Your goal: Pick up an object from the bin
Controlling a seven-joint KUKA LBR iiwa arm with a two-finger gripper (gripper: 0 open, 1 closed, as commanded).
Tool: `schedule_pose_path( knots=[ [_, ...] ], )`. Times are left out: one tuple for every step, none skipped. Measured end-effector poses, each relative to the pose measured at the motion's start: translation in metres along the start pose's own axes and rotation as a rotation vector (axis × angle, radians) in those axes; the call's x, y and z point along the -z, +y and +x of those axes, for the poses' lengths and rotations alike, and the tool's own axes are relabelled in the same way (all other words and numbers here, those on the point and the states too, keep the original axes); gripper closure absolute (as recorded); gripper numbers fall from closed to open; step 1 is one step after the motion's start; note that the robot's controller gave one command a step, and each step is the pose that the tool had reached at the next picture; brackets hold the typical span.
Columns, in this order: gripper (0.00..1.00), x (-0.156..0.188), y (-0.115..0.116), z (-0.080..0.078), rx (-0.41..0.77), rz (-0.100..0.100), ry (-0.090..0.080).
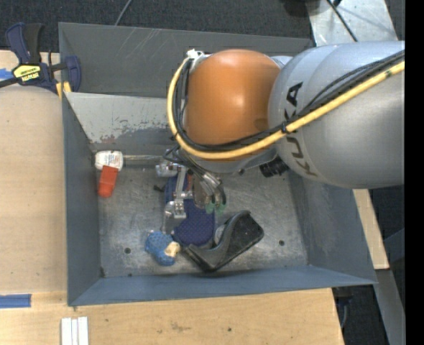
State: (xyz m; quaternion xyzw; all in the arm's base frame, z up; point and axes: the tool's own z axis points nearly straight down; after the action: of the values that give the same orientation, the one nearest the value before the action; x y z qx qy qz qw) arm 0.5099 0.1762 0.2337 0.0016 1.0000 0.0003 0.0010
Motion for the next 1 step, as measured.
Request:
schedule_pose_path(
  knots=[
    [0.0, -0.078, -0.0893, 0.012, 0.129, 0.004, 0.007]
  ],
)
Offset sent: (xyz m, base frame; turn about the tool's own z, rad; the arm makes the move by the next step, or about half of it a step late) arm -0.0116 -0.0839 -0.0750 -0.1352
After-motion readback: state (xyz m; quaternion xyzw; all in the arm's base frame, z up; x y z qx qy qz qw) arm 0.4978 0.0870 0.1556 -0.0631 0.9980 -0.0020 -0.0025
